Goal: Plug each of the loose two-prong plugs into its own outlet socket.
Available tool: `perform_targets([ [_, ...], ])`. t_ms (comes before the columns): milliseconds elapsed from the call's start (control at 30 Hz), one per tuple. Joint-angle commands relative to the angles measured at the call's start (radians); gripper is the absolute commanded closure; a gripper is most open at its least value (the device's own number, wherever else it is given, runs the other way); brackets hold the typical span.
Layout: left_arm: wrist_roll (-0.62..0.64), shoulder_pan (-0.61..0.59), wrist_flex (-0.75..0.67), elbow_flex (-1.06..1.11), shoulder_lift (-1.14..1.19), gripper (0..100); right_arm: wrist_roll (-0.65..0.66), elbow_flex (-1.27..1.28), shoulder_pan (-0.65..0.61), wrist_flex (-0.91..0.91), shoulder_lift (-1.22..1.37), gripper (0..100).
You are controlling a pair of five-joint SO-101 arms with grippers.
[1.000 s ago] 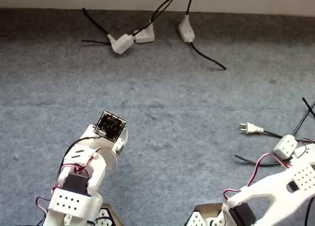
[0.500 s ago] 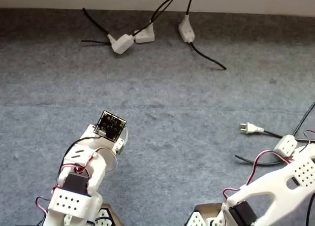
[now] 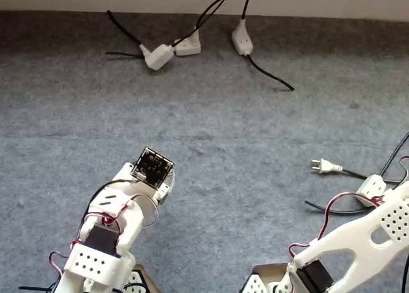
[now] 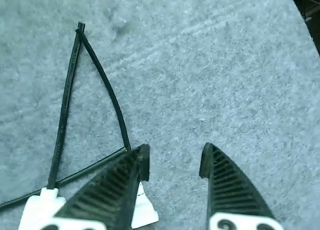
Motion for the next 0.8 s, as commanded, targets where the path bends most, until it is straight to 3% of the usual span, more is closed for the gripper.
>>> perform_targets([
  [0,0.002,0.030,-0.018,-0.004,-0.007,84,-0.120,-0.004,-0.010,0.041,-0.110,81.9],
  [233,0.002,0.030,-0.018,-0.004,-0.007,84,-0.374,-0.001,-0.044,0.041,-0.288,81.9],
  [667,0.002,0.030,-0.018,-0.004,-0.007,84,-0.519,0.007,-0.154,0.041,-0.730,81.9],
  [767,0.002,0.030,-0.017,-0.004,-0.007,84,-0.517,0.150,-0.154,0.042,-0.808,81.9],
])
